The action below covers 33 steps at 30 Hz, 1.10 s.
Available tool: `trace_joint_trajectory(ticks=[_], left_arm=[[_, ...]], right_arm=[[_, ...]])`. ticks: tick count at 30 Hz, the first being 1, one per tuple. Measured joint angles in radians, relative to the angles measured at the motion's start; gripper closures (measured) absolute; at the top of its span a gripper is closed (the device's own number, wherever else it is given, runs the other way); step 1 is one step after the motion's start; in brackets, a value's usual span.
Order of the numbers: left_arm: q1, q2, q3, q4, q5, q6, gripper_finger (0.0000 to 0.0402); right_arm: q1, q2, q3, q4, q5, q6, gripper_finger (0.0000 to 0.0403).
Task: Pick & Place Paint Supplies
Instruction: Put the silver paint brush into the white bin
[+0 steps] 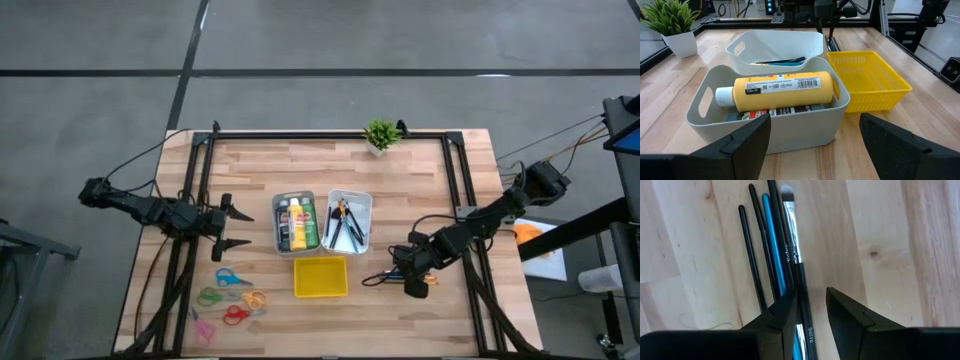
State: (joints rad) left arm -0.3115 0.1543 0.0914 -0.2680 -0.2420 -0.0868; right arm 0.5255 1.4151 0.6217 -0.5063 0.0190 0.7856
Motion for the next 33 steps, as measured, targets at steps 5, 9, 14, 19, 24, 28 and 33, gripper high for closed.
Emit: trace_joint_trajectory(ticks=[5, 9, 14, 19, 24, 28, 33], left_arm=[[0.000, 0.000, 0.000, 0.000, 0.000, 0.000, 0.0096], [0.000, 0.000, 0.000, 0.000, 0.000, 0.000, 0.0096], [0.000, 0.000, 0.000, 0.000, 0.000, 0.000, 0.0096], [0.000, 0.000, 0.000, 0.000, 0.000, 0.000, 0.0096], [0.000, 0.000, 0.000, 0.000, 0.000, 0.000, 0.0096], [0.000, 0.000, 0.000, 0.000, 0.000, 0.000, 0.0096], [0.000, 0.000, 0.000, 0.000, 0.000, 0.000, 0.0096]], right_arm=[[0.000, 0.000, -0.004, -0.002, 0.007, -0.003, 0.0298], [-0.001, -0.001, -0.005, -0.006, 0.011, -0.003, 0.0298], [-0.002, 0.000, -0.009, -0.014, 0.011, -0.004, 0.0298], [-0.002, 0.000, -0.015, -0.011, 0.024, -0.004, 0.0298], [-0.002, -0.002, -0.020, -0.010, 0.030, -0.004, 0.0298], [-0.002, -0.002, -0.026, -0.006, 0.033, -0.003, 0.0298], [-0.002, -0.003, -0.033, -0.006, 0.034, -0.003, 0.0298]])
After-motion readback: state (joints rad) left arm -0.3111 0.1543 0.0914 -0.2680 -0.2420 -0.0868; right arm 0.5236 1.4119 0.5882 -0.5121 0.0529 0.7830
